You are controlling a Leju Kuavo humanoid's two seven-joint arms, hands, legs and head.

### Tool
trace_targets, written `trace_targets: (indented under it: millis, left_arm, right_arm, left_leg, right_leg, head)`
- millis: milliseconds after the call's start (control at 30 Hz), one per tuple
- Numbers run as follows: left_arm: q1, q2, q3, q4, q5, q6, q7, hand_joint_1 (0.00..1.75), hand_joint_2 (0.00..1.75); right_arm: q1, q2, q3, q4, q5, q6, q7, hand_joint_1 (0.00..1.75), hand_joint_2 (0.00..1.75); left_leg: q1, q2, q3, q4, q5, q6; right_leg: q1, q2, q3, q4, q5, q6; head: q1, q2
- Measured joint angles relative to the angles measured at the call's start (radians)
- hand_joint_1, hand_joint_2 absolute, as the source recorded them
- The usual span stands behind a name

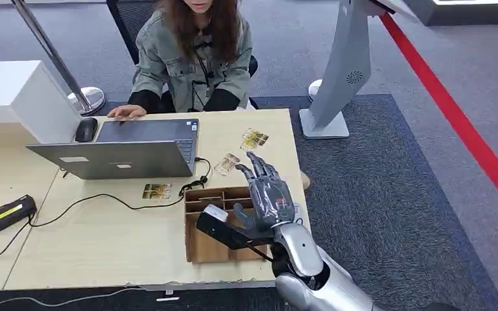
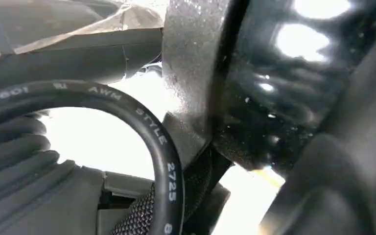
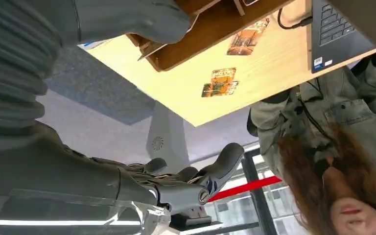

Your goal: Pass the card to the sensor for recognition and then transmit it.

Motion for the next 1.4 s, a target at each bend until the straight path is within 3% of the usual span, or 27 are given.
trace_targets:
  millis: [1400]
  left_arm:
    - [0.0,0.002,0.0,0.0,-0.004,-0.003,-0.003,0.0,0.0]
  right_arm:
    - [0.012,0.001,0.003,0.023,-0.003,0.005,0.017,0.45,1.75]
  left_leg:
    - [0.0,0.0,0.0,0.0,0.0,0.0]
  right_leg:
    - [0.0,0.0,0.0,0.0,0.0,0.0]
  head:
    - [0.0,0.0]
